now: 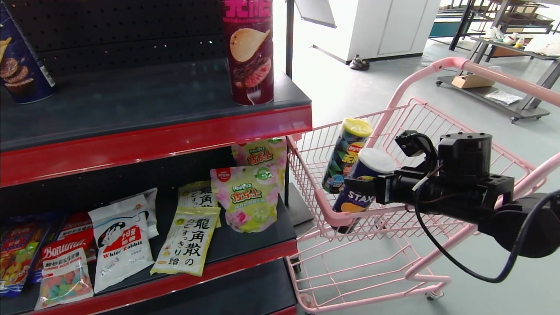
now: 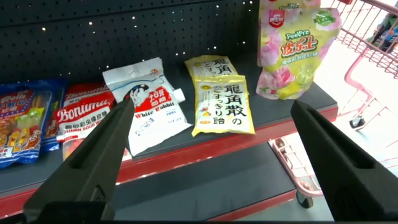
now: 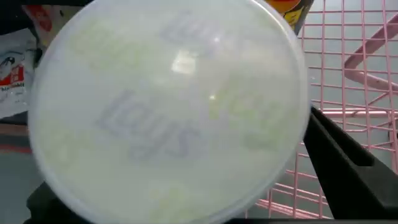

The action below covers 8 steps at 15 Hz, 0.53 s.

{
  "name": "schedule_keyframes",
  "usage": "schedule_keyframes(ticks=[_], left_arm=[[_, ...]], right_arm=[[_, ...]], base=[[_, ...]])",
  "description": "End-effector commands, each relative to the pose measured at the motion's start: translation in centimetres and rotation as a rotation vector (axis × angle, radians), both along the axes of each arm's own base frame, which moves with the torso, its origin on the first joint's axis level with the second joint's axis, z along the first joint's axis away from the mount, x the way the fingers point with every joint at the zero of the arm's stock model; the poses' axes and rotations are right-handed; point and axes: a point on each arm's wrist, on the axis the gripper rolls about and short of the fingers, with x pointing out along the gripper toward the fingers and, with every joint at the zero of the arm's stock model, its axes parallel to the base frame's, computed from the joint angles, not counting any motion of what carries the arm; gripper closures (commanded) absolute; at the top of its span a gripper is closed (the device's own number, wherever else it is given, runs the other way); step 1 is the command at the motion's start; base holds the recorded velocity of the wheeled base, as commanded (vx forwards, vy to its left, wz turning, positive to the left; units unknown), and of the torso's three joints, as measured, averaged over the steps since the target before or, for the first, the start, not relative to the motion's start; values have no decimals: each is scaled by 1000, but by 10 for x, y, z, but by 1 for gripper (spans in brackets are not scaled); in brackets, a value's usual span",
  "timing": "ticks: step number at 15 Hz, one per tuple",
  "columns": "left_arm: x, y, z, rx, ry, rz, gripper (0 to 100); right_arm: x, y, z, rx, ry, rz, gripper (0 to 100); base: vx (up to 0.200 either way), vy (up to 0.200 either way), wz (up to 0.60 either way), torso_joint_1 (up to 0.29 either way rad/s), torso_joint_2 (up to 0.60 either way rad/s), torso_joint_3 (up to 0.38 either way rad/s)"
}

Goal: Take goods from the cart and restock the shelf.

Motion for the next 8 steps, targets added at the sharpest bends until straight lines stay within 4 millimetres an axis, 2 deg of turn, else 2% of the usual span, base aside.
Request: schedule_keyframes(ticks=[1, 2, 3, 8], left_arm=[[0, 0, 0, 0, 1, 0, 0], [0, 0, 0, 0, 1, 0, 0], [0, 0, 0, 0, 1, 0, 0], [0, 0, 0, 0, 1, 0, 0]], right_arm=[[8, 4, -16, -9, 25, 2, 0], [7, 8, -19, -12, 34, 9, 0], [6, 9, -20, -14, 38, 13, 100], [0, 15, -18, -13, 31, 38, 100]], base=[[0, 0, 0, 0, 0, 0], [0, 0, 0, 0, 0, 0], [0, 0, 0, 0, 0, 0], [0, 0, 0, 0, 0, 0]])
